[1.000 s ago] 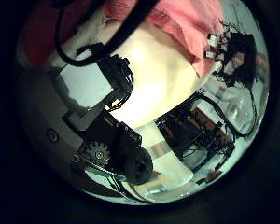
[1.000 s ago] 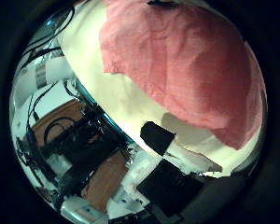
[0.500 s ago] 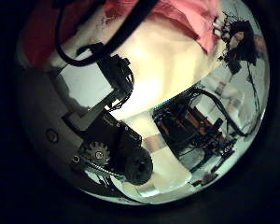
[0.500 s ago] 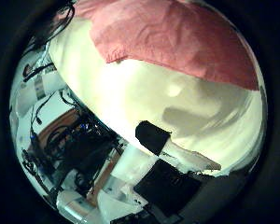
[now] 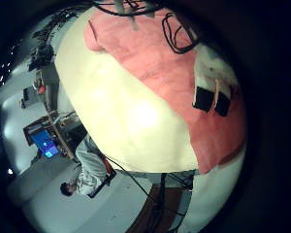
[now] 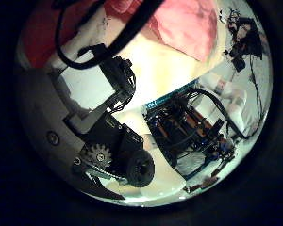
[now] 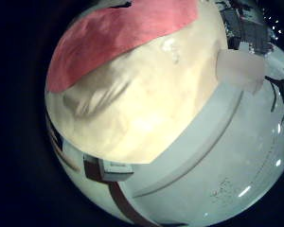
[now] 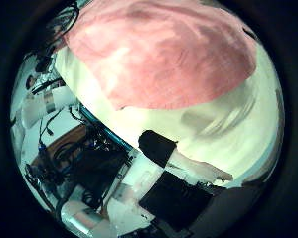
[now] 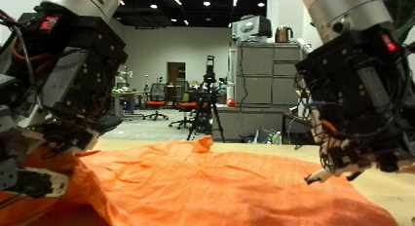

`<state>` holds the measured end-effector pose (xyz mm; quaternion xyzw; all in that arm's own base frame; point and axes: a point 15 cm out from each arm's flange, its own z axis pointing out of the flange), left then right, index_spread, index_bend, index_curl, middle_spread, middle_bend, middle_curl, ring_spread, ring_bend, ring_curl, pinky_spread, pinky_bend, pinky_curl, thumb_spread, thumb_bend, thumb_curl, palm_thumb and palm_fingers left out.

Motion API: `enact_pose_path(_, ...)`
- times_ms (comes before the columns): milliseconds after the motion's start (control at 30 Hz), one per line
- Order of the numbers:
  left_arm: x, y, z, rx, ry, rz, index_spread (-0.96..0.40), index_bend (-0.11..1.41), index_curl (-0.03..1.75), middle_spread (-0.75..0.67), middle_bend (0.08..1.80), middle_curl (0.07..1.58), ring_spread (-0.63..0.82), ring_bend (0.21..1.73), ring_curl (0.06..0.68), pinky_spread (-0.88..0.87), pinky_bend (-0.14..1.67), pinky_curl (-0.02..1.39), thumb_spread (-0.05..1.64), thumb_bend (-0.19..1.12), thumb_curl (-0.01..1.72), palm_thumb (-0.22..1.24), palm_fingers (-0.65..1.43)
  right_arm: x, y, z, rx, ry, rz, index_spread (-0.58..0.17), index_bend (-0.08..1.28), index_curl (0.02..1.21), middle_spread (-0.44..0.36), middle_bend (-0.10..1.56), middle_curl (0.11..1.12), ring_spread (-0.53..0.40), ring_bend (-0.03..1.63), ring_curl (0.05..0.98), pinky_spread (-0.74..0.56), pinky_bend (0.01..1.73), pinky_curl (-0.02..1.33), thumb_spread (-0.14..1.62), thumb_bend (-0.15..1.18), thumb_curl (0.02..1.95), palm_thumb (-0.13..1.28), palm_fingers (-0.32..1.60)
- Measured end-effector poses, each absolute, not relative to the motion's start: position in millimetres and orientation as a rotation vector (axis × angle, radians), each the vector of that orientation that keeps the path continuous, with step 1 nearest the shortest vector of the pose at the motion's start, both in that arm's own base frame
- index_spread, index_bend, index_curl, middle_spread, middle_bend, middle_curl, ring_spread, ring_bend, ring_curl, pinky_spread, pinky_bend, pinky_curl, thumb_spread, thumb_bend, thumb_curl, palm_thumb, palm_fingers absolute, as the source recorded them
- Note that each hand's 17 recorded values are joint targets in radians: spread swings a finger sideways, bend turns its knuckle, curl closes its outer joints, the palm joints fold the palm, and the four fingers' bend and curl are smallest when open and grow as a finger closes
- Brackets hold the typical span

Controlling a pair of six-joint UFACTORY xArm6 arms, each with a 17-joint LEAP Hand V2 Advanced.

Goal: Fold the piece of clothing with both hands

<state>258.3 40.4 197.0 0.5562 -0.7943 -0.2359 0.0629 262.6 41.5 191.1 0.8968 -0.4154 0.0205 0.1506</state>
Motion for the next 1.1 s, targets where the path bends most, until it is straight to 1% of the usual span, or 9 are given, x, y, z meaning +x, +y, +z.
enact_pose_path(133,258,41,195,1.679,-2.393,-0.719,-0.73,0.52,1.02,-0.47,1.12,0.83,-0.45,1.29,0.509,-0.61,1.16,0.59,1.09,-0.02,0.48,0.68,1.19,232,61,175,2.625,-1.121,0.019,-0.302,0.16,0.32,-0.093,0.34,0.39,-0.078,0.46,0.315,-0.13,0.62,0.08,0.93,-0.03,0.30,0.32,0.56)
enact_pose_path(300,259,41,193,1.681,-2.381,-0.719,-0.73,0.52,1.02,-0.46,1.12,0.82,-0.45,1.29,0.506,-0.61,1.17,0.58,1.09,-0.02,0.48,0.68,1.19,230,69,171,2.631,-1.112,-0.017,-0.312,0.17,0.32,-0.105,0.35,0.40,-0.112,0.50,0.322,-0.18,0.68,0.07,0.93,-0.03,0.30,0.33,0.56)
enact_pose_path(467,257,41,194,1.691,-2.374,-0.720,-0.73,0.52,1.01,-0.46,1.13,0.81,-0.45,1.30,0.504,-0.61,1.17,0.58,1.08,-0.02,0.48,0.69,1.19,230,73,166,2.622,-1.095,-0.043,-0.316,0.18,0.32,-0.110,0.37,0.40,-0.118,0.51,0.320,-0.21,0.72,0.05,0.92,-0.03,0.30,0.33,0.54)
enact_pose_path(767,261,38,197,1.705,-2.376,-0.714,-0.73,0.53,1.01,-0.46,1.14,0.80,-0.45,1.30,0.501,-0.61,1.17,0.57,1.08,-0.02,0.48,0.68,1.19,218,83,142,2.591,-1.025,-0.123,-0.301,0.19,0.34,-0.095,0.36,0.41,-0.097,0.50,0.305,-0.17,0.75,-0.01,0.92,-0.03,0.31,0.34,0.47)
enact_pose_path(900,261,38,197,1.705,-2.372,-0.718,-0.73,0.53,1.01,-0.45,1.14,0.79,-0.45,1.30,0.500,-0.61,1.18,0.57,1.08,-0.02,0.48,0.68,1.19,217,87,133,2.580,-1.009,-0.129,-0.299,0.19,0.35,-0.093,0.36,0.41,-0.093,0.50,0.298,-0.16,0.77,-0.01,0.91,-0.03,0.31,0.37,0.46)
enact_pose_path(1000,260,38,197,1.701,-2.366,-0.725,-0.72,0.53,1.01,-0.45,1.15,0.79,-0.45,1.29,0.500,-0.61,1.18,0.57,1.08,-0.02,0.48,0.68,1.19,217,87,128,2.562,-1.008,-0.130,-0.298,0.18,0.35,-0.092,0.36,0.41,-0.099,0.51,0.297,-0.16,0.77,-0.01,0.91,-0.01,0.32,0.43,0.46)
enact_pose_path(1100,260,38,198,1.699,-2.365,-0.728,-0.72,0.54,1.01,-0.45,1.15,0.79,-0.45,1.30,0.499,-0.61,1.18,0.57,1.08,-0.02,0.48,0.68,1.19,217,89,126,2.559,-1.002,-0.115,-0.299,0.19,0.36,-0.102,0.38,0.42,-0.103,0.52,0.296,-0.16,0.75,-0.01,0.91,-0.03,0.33,0.45,0.46)
